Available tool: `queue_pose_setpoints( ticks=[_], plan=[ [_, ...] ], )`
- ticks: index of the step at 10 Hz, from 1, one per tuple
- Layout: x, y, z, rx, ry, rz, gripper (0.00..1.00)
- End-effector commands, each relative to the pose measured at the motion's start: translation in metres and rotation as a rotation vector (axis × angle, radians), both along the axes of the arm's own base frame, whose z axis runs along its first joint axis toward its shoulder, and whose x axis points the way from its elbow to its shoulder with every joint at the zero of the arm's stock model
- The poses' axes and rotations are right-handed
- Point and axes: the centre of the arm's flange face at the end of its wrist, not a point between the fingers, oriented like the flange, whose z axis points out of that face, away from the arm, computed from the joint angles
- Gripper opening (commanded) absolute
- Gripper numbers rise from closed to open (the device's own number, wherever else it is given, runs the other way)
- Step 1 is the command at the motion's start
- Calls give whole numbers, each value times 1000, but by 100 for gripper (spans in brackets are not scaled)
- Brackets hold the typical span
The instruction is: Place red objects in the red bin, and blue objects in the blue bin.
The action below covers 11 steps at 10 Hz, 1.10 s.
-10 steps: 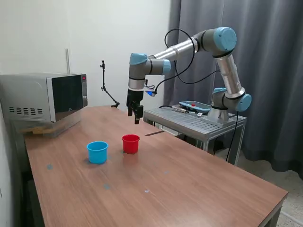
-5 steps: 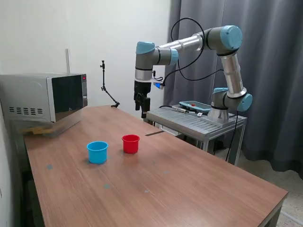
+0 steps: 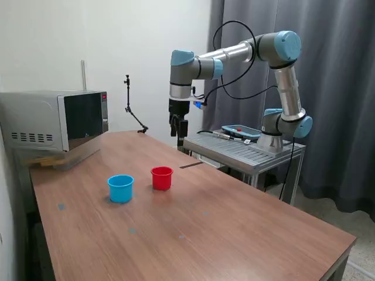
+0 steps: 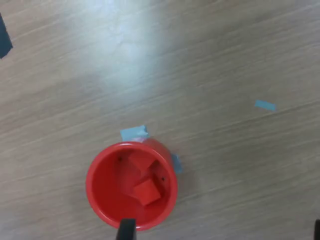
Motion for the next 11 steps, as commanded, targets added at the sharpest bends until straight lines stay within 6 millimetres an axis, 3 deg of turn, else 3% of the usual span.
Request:
queue_pose_setpoints(
  ticks=[1,6,7,8,11],
  plan=[
    [2,0,18,8,27,2,100],
    [45,-5,130,47,182,13,100],
    [61,-6,172,84,243,16,100],
    [71,-8,197,90,274,24,100],
    [82,-34,199,78,189,77,100]
  ],
)
